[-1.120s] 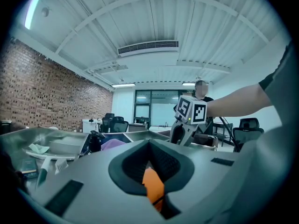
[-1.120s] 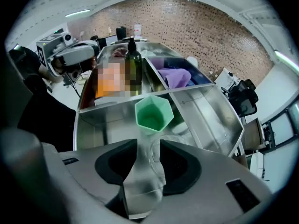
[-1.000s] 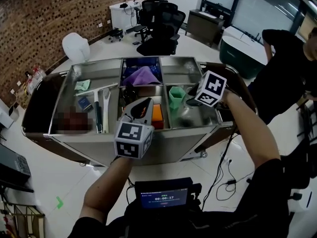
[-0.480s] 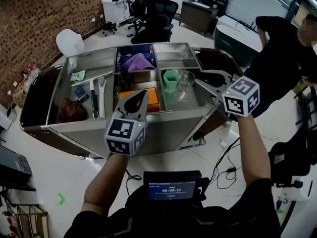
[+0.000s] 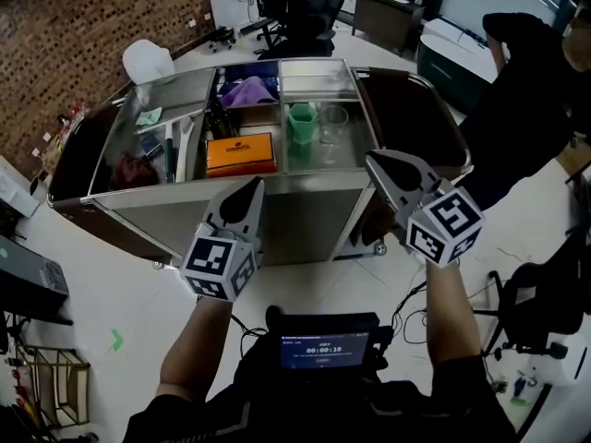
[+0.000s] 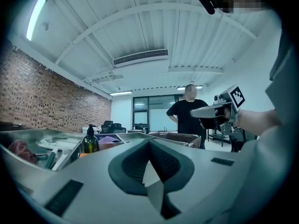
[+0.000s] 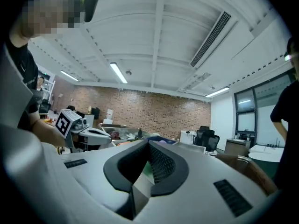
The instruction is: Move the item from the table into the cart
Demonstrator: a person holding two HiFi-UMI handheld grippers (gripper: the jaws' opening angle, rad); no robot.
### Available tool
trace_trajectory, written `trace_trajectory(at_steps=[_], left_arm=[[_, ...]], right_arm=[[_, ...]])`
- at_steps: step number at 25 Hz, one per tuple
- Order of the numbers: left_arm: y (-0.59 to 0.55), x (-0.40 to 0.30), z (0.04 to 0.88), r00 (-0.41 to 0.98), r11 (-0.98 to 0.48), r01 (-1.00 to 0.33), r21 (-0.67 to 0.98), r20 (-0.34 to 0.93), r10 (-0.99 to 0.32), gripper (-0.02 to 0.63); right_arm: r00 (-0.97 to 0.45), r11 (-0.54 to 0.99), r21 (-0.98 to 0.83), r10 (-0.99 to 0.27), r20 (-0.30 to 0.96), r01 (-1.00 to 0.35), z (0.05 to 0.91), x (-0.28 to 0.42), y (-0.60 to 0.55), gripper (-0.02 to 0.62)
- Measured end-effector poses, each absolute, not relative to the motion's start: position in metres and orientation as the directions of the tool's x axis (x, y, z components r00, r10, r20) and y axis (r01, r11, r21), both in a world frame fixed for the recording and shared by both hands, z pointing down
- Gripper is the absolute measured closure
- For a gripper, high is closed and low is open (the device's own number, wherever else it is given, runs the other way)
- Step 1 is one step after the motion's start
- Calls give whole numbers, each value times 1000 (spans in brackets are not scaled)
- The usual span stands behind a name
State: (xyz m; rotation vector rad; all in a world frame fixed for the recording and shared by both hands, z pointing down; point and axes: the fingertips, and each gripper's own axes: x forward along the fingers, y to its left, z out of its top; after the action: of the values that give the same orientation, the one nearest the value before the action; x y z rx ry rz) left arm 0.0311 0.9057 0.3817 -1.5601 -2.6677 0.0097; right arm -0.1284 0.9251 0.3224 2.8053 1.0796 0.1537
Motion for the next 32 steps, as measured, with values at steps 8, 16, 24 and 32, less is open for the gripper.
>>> trace_trajectory(at_steps=[8,16,24,32], left_arm=[[842,38,388,-463,464,886,-16,49,885,606],[809,87,391,-457,459,888,-34,55,888,606],[802,102,400,-436,435,900,33,43,899,606],[802,83,404,-472,472,882,18,54,880,606]], right_arm=[[687,-687,31,723,-65,726,327,-152,876,588],[588,-595,-43,802,-104,803,350,-139,840,588],[558,-568,-83,821,-119,819,368,-135,819,588],[557,-564,-52,824,-105,824,368,-141,819,588]])
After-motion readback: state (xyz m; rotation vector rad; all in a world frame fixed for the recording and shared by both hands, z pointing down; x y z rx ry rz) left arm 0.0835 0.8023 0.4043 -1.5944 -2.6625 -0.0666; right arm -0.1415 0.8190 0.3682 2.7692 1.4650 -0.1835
